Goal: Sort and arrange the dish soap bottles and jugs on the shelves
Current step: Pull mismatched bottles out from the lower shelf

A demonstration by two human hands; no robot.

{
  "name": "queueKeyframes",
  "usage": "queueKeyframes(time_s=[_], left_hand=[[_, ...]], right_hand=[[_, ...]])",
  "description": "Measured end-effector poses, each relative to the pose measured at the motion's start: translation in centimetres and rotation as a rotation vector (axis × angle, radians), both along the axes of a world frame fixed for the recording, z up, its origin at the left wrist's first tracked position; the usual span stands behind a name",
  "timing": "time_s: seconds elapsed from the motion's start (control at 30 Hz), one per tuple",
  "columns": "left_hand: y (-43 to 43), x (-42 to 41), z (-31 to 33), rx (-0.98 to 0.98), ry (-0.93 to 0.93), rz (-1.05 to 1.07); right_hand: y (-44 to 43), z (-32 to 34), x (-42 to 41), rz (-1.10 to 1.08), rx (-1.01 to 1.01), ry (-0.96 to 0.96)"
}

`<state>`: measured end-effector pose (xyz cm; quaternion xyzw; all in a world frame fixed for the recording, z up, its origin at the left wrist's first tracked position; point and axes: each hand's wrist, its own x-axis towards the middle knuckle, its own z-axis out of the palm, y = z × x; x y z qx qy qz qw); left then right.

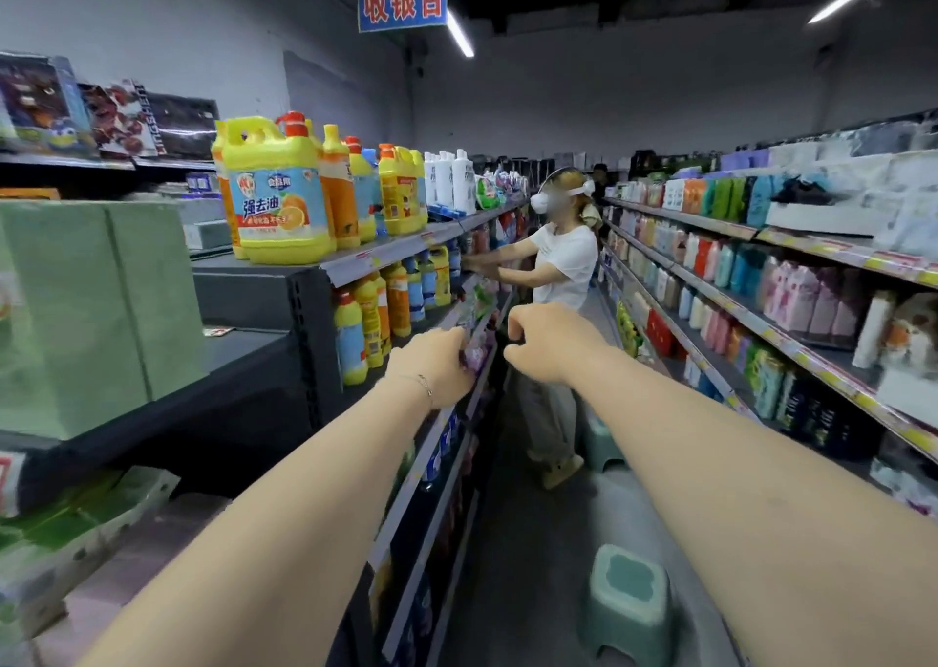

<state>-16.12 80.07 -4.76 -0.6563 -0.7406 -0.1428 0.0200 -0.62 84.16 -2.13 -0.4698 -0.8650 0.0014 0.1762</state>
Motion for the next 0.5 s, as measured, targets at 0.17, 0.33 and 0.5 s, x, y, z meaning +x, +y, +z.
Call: queueKeyframes(time_s=[0.17, 0.33, 0.5], left_hand=[[10.2, -3.6, -0.2, -0.013, 0.006, 0.028], [19.6, -5.2, -2.6, -0.013, 0.022, 0.065], [29.1, -6.1, -4.4, 0.000, 0.053, 0.085]], right_hand=[[10.3, 0.4, -3.4, 0.052, -0.002, -0.005], [19.9, -1.4, -4.9, 0.088, -0.028, 0.006], [30.5, -2.9, -5.9, 0.122, -0.031, -0.001]])
